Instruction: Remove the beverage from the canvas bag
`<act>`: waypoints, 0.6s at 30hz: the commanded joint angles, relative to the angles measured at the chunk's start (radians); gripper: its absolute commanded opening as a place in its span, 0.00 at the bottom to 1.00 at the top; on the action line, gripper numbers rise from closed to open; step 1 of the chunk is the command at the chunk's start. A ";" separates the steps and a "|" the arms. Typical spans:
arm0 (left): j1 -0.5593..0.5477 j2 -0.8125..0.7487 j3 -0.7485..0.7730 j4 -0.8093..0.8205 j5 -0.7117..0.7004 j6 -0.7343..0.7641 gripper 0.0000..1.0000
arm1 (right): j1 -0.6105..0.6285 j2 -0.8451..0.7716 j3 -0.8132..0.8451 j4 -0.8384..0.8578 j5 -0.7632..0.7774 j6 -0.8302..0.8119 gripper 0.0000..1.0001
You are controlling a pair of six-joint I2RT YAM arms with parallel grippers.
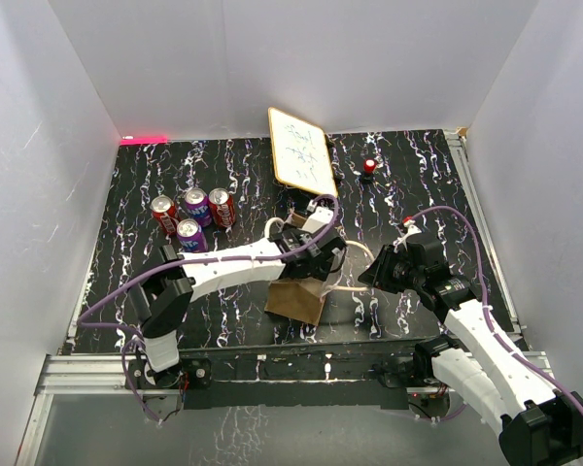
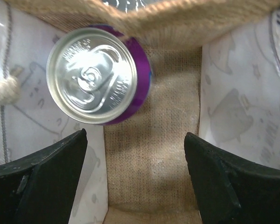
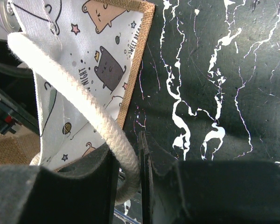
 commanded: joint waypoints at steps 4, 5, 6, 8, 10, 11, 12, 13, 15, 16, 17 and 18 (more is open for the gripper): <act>0.060 0.044 0.076 0.015 -0.060 -0.017 0.87 | 0.005 -0.013 0.002 0.044 0.006 -0.007 0.24; 0.066 0.054 0.088 0.015 -0.062 -0.016 0.87 | 0.004 -0.014 0.002 0.044 0.007 -0.007 0.24; 0.071 0.064 0.098 0.020 -0.066 -0.012 0.87 | 0.005 -0.014 0.002 0.044 0.006 -0.007 0.24; 0.080 0.079 0.116 0.030 -0.071 0.001 0.88 | 0.004 -0.013 0.002 0.044 0.005 -0.007 0.24; 0.090 0.092 0.134 0.041 -0.070 0.015 0.88 | 0.005 -0.013 0.002 0.044 0.005 -0.008 0.24; 0.095 0.098 0.146 0.041 -0.067 0.019 0.88 | 0.005 -0.012 0.001 0.043 0.005 -0.008 0.24; 0.102 0.104 0.154 0.041 -0.065 0.023 0.88 | 0.004 -0.011 0.003 0.044 0.006 -0.008 0.24; 0.106 0.109 0.161 0.044 -0.065 0.028 0.88 | 0.005 -0.010 0.003 0.044 0.006 -0.008 0.24; 0.121 0.118 0.170 0.045 -0.058 0.032 0.88 | 0.005 -0.010 0.003 0.044 0.007 -0.008 0.24; 0.126 0.120 0.172 0.047 -0.055 0.035 0.88 | 0.005 -0.008 0.003 0.044 0.008 -0.008 0.24; 0.130 0.120 0.172 0.050 -0.052 0.037 0.88 | 0.005 -0.007 0.003 0.044 0.008 -0.008 0.24; 0.134 0.122 0.170 0.055 -0.049 0.039 0.88 | 0.005 -0.007 0.004 0.044 0.008 -0.008 0.24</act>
